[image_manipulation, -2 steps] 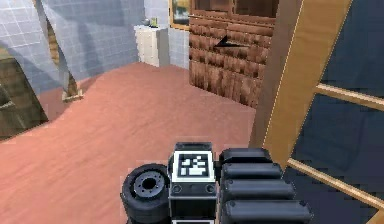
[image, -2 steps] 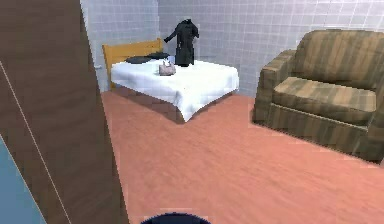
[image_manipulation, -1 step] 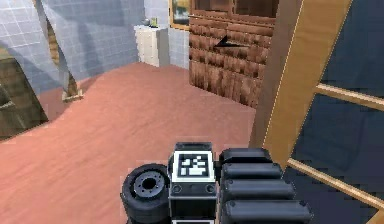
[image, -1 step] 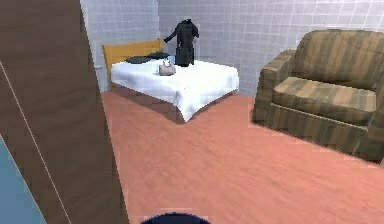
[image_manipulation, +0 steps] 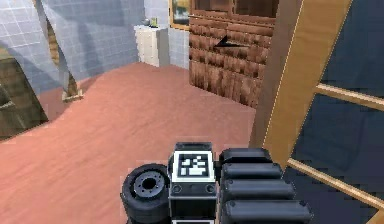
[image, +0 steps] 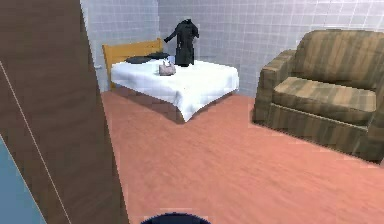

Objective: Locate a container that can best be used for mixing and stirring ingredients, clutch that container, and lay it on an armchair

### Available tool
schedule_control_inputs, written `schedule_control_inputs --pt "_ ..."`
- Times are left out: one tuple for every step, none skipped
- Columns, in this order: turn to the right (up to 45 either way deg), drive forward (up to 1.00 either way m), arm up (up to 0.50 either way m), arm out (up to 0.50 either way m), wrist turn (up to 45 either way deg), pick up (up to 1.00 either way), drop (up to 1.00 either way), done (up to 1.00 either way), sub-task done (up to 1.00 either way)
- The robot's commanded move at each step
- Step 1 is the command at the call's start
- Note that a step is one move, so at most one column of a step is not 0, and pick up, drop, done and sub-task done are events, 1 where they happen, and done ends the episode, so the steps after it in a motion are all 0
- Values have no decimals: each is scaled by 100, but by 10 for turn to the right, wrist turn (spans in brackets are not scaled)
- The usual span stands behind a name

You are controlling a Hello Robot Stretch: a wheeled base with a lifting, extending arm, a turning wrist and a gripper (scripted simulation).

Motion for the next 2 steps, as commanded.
schedule_control_inputs --pt "450 0 0 0 0 0 0 0 0" --pt "-30 0 0 0 0 0 0 0 0"
